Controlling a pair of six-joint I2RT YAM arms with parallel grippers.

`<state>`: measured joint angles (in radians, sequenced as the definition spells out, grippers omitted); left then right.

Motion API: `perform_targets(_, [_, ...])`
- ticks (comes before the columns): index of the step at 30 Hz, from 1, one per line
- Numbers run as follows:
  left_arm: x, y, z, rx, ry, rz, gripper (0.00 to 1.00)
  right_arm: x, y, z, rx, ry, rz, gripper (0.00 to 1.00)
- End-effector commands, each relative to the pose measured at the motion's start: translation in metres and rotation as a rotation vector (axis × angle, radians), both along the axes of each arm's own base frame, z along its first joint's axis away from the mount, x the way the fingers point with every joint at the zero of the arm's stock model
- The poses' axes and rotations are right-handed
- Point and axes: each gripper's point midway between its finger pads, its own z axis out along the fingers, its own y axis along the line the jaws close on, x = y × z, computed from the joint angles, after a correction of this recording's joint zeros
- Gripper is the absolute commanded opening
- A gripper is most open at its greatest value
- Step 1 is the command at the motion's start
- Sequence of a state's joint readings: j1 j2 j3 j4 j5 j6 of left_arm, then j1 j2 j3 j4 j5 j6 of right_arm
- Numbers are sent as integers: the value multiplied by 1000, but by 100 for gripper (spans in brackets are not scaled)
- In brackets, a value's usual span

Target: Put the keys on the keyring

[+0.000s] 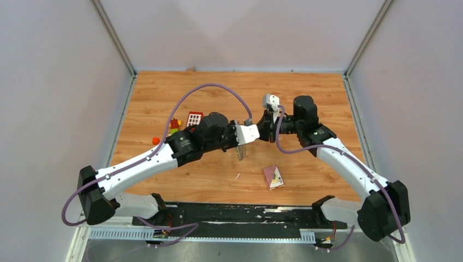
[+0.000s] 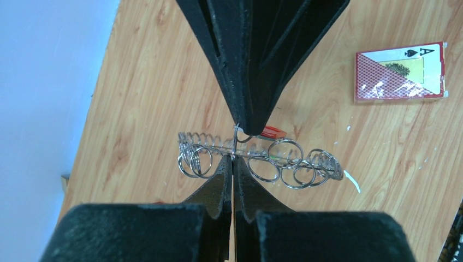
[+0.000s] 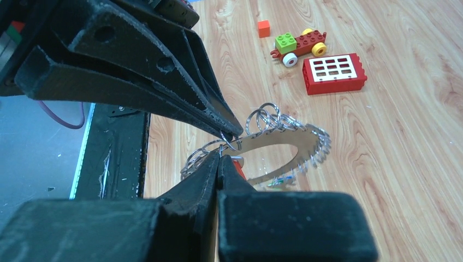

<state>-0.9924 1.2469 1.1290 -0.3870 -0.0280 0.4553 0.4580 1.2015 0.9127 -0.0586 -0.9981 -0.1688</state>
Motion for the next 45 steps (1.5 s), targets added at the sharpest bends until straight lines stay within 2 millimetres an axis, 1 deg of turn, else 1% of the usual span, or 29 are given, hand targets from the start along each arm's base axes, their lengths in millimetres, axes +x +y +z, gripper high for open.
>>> perform_targets(1, [-1,-8,32,-99,-67,-14,0,-2,6,7,26,-20,27,0])
perform_targets(6, [-1,-10,32,-101,-61,-16,0,-2,8,4,19,-26,30,0])
perform_targets(17, [-3,-10,32,-103,-56,-22,0,4,8,1,0,-26,-5,0])
perform_targets(45, [-8,-9,25,-88,-52,-53,0,13,5,3,-7,-7,-50,0])
